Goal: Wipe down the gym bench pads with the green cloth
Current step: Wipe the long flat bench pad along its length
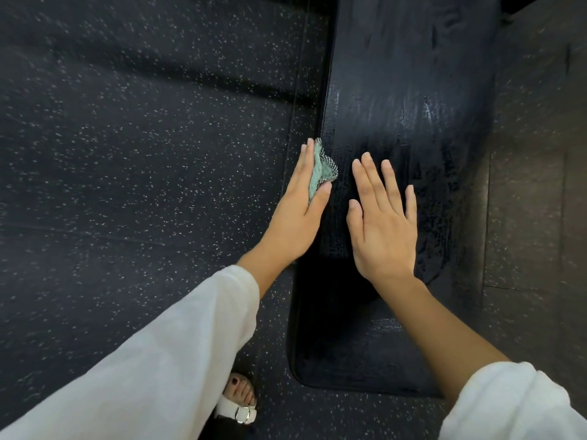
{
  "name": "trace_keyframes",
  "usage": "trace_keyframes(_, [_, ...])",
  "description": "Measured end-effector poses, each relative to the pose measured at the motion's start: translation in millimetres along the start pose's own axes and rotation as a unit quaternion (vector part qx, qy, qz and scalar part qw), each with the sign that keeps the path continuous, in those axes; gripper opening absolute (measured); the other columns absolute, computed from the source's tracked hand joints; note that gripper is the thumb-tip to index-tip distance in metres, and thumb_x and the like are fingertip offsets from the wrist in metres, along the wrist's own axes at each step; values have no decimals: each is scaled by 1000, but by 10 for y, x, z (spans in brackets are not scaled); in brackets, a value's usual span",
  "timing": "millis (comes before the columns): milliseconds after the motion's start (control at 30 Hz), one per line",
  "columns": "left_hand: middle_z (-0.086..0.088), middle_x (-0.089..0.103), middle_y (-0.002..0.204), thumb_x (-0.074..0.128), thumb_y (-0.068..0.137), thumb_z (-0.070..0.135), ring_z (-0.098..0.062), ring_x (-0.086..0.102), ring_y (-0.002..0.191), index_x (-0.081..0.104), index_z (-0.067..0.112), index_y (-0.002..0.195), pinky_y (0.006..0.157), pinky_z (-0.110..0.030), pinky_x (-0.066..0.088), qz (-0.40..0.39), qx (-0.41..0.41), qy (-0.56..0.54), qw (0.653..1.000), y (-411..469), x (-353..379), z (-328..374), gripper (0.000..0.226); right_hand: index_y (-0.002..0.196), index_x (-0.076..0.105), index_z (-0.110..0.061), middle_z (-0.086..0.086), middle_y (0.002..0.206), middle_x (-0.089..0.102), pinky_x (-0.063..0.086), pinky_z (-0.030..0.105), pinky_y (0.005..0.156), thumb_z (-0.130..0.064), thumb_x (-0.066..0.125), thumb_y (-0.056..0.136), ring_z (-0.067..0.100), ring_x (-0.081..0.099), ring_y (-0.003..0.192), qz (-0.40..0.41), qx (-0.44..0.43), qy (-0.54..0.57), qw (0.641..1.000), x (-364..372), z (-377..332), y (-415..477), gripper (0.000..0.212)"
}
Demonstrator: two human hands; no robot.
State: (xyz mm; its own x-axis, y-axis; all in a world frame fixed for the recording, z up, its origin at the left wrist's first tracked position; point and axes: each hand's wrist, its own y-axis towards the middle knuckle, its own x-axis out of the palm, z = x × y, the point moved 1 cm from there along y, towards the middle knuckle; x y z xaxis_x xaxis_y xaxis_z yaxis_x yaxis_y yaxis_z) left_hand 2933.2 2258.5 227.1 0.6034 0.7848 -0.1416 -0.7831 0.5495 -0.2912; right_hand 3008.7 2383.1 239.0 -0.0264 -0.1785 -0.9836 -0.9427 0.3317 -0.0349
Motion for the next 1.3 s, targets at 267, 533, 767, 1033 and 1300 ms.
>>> trace_keyframes(267, [14, -10, 163, 38, 104, 22, 4, -6, 147, -7, 39, 149, 118, -16, 4, -12, 14, 45, 999, -869, 162, -126, 66, 154, 16, -28, -15, 161, 12, 7, 46, 121, -35, 18, 102, 10, 5, 149, 3, -2, 0, 1000, 1, 4, 2, 52])
trace_keyframes(533, [28, -10, 159, 35, 103, 26, 6, -6, 146, -9, 49, 146, 115, -10, 3, -9, -21, 27, 999, -1577, 307, -251, 65, 154, 17, -28, -13, 161, 13, 6, 46, 121, -34, 19, 103, 11, 6, 149, 6, -10, 13, 1000, 11, 16, 6, 51])
trace_keyframes(767, [20, -1, 162, 37, 104, 19, 7, 0, 146, -5, 47, 144, 117, -12, 6, 24, -3, 27, 999, -1329, 316, -196, 64, 153, 19, -27, -12, 161, 16, 7, 47, 121, -34, 20, 103, 12, 7, 149, 19, -11, 23, 999, 21, 31, 1, 51])
trace_keyframes(1033, [2, 3, 164, 38, 104, 19, -6, 2, 150, 2, 18, 155, 116, -14, 8, 53, 17, 48, 997, -333, 158, -42, 62, 154, 18, -28, -14, 161, 14, 5, 45, 121, -34, 20, 104, 10, 5, 149, 16, -9, 19, 1000, 17, 23, 19, 50])
trace_keyframes(1300, [5, 5, 164, 37, 104, 16, -2, 4, 148, 2, 20, 155, 111, -5, 7, 43, 21, 41, 998, -546, 170, -116, 62, 154, 18, -27, -13, 161, 14, 5, 44, 121, -33, 19, 104, 11, 6, 149, 18, -8, 14, 1000, 14, 12, 11, 50])
